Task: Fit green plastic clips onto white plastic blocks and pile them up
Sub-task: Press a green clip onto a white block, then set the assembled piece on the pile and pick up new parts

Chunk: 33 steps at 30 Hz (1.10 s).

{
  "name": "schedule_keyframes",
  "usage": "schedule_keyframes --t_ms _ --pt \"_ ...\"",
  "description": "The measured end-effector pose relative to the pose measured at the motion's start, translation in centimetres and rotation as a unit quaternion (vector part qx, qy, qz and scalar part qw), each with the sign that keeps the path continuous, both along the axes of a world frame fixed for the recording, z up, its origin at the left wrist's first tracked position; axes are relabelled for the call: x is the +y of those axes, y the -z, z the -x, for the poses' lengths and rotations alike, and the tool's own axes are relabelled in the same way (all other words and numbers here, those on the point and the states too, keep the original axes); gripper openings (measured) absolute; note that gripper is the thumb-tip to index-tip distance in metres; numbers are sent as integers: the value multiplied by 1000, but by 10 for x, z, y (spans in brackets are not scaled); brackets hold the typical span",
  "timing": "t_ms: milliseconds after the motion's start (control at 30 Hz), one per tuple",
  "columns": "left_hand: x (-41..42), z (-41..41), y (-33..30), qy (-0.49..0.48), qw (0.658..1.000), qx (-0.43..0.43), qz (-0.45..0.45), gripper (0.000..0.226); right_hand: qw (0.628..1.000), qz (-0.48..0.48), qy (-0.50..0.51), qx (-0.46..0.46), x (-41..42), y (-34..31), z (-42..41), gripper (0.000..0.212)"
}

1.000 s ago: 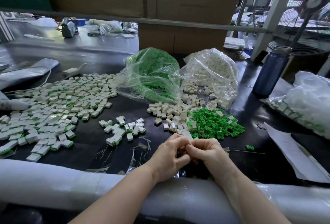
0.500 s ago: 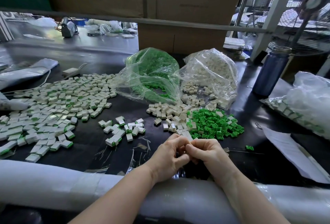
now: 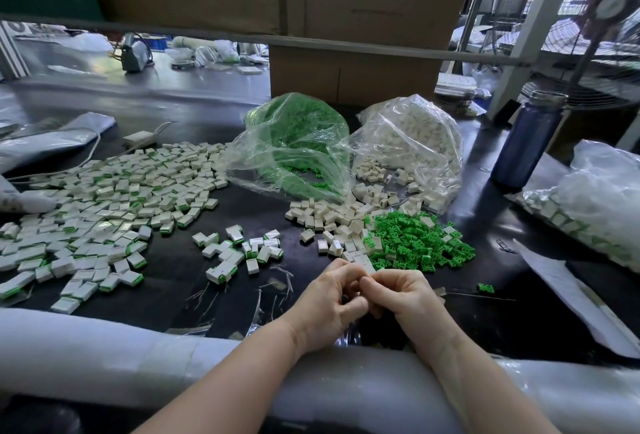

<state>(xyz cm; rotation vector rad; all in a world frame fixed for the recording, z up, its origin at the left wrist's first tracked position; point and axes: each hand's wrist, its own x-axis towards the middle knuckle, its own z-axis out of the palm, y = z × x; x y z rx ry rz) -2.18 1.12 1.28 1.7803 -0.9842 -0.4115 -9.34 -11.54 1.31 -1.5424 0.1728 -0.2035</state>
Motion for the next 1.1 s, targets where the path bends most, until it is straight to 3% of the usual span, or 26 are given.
schedule_keyframes --t_ms 133,300,600,733,867,1100 --pt "0 0 -2 -27 999 22 34 3 1000 9 1 -19 3 -2 -1 26" --pt "0 -3 1 -84 996 10 31 14 995 30 90 -42 -1 0 -1 6" --pt "-2 -1 3 -90 996 -12 14 12 977 178 118 -16 -2 3 -3 16" --pt "-2 -2 4 -111 993 -30 16 11 975 186 123 -21 -2 5 -3 14" --pt "0 -7 8 -188 982 -22 31 15 971 147 187 -29 -8 6 -3 18" --pt "7 -19 10 -370 926 -20 68 20 929 204 309 15 -18 14 -7 13"
